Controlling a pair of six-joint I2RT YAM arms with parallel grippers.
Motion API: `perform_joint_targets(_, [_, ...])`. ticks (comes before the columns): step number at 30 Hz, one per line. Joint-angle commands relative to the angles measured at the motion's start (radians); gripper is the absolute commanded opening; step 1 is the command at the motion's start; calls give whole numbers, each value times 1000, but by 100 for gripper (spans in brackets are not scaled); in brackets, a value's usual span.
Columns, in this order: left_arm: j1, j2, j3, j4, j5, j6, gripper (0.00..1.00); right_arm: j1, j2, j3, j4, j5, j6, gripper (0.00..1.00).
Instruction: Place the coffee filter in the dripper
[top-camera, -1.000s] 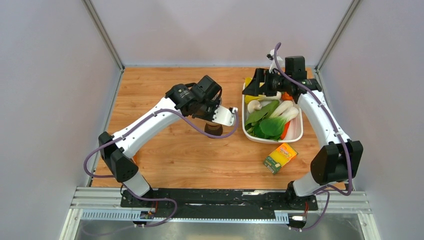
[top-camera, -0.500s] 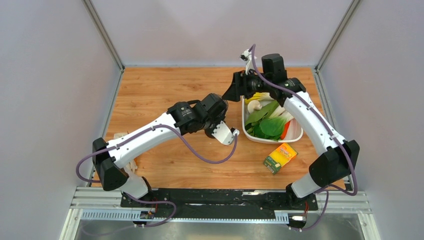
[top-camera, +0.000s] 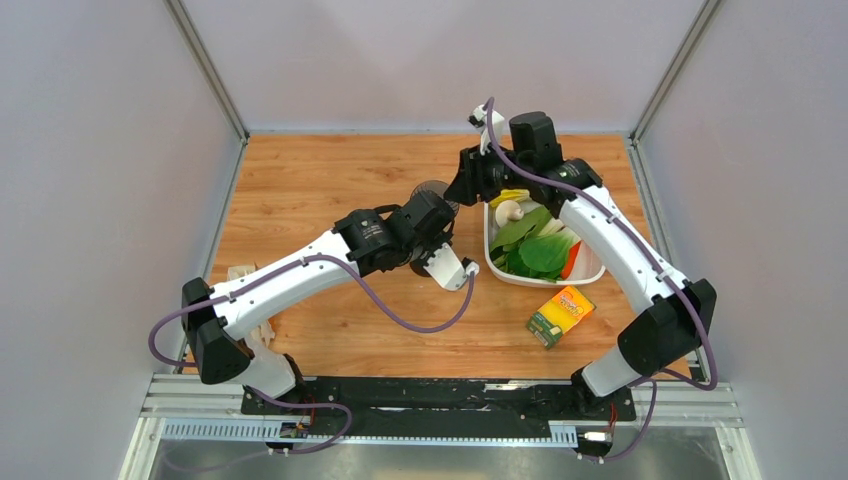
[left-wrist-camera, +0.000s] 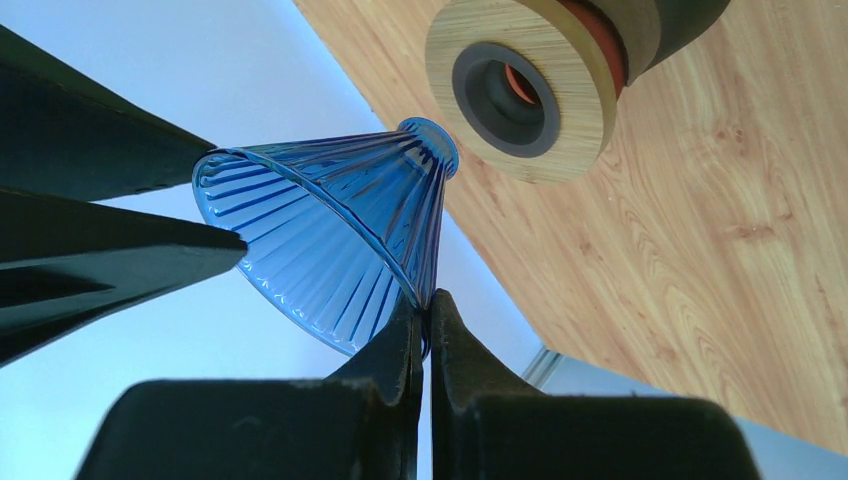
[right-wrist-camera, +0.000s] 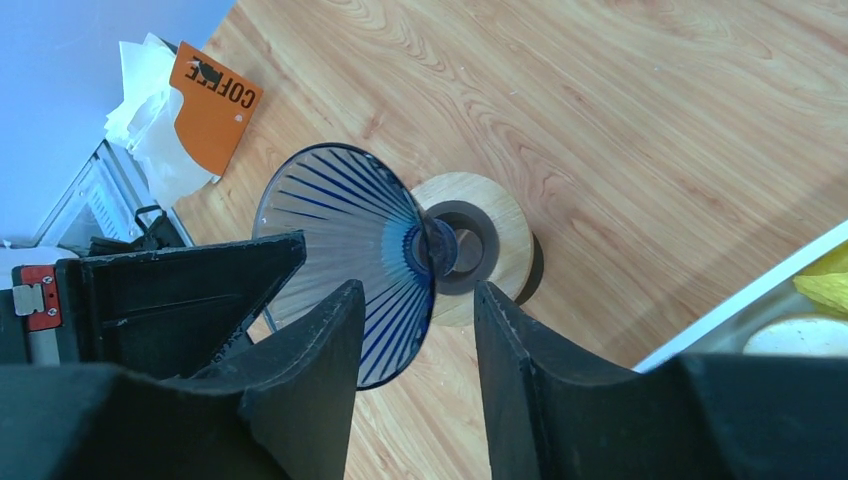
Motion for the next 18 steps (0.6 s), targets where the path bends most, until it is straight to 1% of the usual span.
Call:
perform_joint_targets(1, [-7, -31, 12, 53, -32, 26, 0, 25, 8, -1, 7, 18, -14, 45])
perform_joint_targets(6, [-7, -35, 9, 72, -33, 33, 0, 25, 33, 26, 6, 4, -2, 31])
perform_joint_targets(7, [-7, -37, 6, 76, -36, 34, 0, 26, 38, 29, 7, 1, 3, 27])
perform_joint_targets(9, [-7, -40, 3, 86, -39, 30, 1, 25, 45, 36, 6, 0, 16, 15])
perform_joint_targets(11, [-6, -46, -2, 92, -45, 25, 6, 24, 52, 44, 9, -2, 29, 1])
perform_joint_targets(13, [-2, -51, -6, 88, -52, 8, 20, 22, 60, 55, 9, -2, 49, 0])
perform_joint_targets(14, [-1, -53, -10, 85, -55, -11, 33, 20, 66, 63, 11, -3, 57, 0])
perform_joint_targets(15, [4, -61, -10, 83, -58, -41, 38, 18, 71, 70, 11, 1, 68, 0])
perform_joint_targets(16, [9, -64, -10, 81, -56, -63, 47, 15, 76, 78, 13, 9, 79, 0])
perform_joint_targets(17, [18, -73, -10, 82, -54, -126, 51, 11, 80, 87, 14, 18, 89, 0])
perform_joint_targets(18, [22, -76, -7, 73, -53, -166, 60, 9, 82, 94, 17, 34, 101, 0])
